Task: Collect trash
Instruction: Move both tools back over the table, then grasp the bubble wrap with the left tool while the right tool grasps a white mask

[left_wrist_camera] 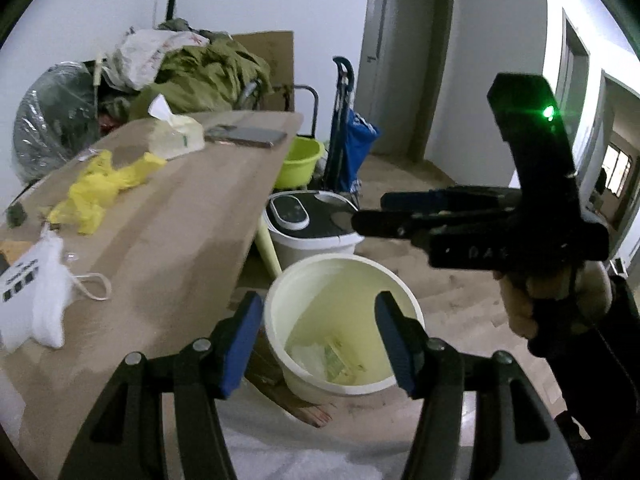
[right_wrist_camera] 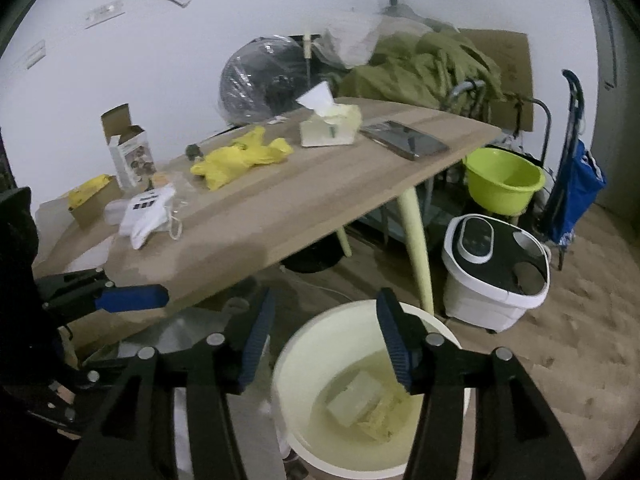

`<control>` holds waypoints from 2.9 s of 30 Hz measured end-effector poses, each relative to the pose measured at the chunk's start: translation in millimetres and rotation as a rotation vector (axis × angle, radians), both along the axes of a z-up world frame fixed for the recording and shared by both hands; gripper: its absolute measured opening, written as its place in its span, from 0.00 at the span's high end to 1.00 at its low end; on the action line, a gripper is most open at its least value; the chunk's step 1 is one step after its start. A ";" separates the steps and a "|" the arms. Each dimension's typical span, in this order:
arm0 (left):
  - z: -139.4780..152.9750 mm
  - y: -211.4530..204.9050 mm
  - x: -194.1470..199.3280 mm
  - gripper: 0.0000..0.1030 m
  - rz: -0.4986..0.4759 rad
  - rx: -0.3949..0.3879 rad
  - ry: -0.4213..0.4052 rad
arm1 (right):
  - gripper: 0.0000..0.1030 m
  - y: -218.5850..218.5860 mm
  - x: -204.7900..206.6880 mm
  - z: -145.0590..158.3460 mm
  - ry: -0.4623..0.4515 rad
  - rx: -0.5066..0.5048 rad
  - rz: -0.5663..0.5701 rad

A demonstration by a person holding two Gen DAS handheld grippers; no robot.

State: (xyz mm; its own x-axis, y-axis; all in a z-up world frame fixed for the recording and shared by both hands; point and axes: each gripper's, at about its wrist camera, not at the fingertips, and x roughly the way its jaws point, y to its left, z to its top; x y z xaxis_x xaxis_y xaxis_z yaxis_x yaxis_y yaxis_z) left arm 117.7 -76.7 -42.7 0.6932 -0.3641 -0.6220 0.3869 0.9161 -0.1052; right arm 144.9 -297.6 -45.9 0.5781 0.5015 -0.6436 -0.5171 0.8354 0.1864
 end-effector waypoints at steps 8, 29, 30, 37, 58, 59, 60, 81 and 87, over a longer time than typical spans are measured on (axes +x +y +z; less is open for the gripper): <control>19.3 40.5 -18.5 0.43 0.126 -0.007 -0.056 | 0.50 34.5 -4.8 9.9 -0.021 0.003 0.081; 34.1 136.1 -65.9 0.43 0.420 0.011 -0.094 | 0.50 111.1 -8.1 13.7 -0.030 0.020 0.274; 34.2 140.8 -68.4 0.43 0.433 0.014 -0.094 | 0.50 114.6 -8.4 13.5 -0.029 0.020 0.282; 30.5 173.8 -83.0 0.43 0.529 0.031 -0.078 | 0.50 145.6 -8.0 9.3 -0.017 0.027 0.353; -0.5 249.9 -73.4 0.43 0.661 0.036 0.091 | 0.39 248.1 18.4 -4.9 0.042 0.060 0.449; -0.8 250.5 -71.5 0.43 0.660 0.045 0.099 | 0.39 251.5 20.8 -6.1 0.048 0.057 0.449; -1.5 251.1 -69.8 0.43 0.660 0.055 0.107 | 0.39 255.2 23.4 -7.8 0.057 0.050 0.445; -25.9 249.8 -53.5 0.43 0.641 0.181 0.238 | 0.60 276.1 35.7 -22.5 0.098 0.048 0.447; -26.2 250.8 -52.7 0.43 0.623 0.181 0.239 | 0.81 273.1 32.1 -23.1 0.089 0.047 0.464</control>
State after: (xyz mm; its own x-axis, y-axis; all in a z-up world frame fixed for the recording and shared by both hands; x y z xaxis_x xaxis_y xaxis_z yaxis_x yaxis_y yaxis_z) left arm 65.0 174.0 -68.9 0.5756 0.1812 -0.7974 -0.2318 0.9713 0.0535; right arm 177.0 -24.6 -69.0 0.2300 0.7231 -0.6513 -0.8137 0.5100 0.2789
